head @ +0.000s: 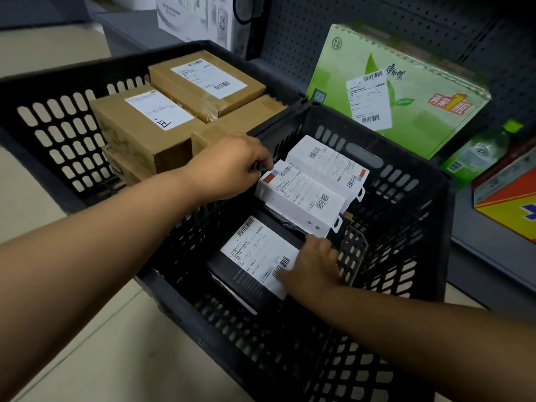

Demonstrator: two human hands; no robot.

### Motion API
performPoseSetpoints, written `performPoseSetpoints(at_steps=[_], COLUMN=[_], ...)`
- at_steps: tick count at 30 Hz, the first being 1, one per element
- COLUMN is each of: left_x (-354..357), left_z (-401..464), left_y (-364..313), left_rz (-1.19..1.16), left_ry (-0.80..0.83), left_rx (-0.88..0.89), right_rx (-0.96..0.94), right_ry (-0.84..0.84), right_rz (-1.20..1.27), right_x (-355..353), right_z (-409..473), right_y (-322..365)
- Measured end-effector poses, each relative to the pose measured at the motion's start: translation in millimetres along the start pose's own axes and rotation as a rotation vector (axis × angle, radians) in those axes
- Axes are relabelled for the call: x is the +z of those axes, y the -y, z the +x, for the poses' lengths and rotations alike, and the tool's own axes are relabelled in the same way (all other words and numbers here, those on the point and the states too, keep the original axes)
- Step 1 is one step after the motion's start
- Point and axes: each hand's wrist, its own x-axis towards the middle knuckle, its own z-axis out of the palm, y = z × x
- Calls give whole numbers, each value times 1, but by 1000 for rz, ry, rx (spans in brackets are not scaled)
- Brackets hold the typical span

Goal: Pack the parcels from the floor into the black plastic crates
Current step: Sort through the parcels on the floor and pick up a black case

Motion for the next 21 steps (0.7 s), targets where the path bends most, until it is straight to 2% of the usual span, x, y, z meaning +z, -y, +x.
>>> performPoseSetpoints(at_steps=[2,4,11,21], left_x=[0,-1,-2,1], left_z=[0,0,1,3], left_y=[1,2,4,5], left_rz=[-5,-21,-60,-44], left_ry=[-5,-8,5,5], left_rx=[-1,-4,-15,-24], right_rx=[-261,-373,-488,-513], right_ry=[137,256,155,147], right_rz=[-155,-290,-399,-384], right_x=[10,23,41,43], right_z=[-2,2,14,16], right_y=[4,7,15,20])
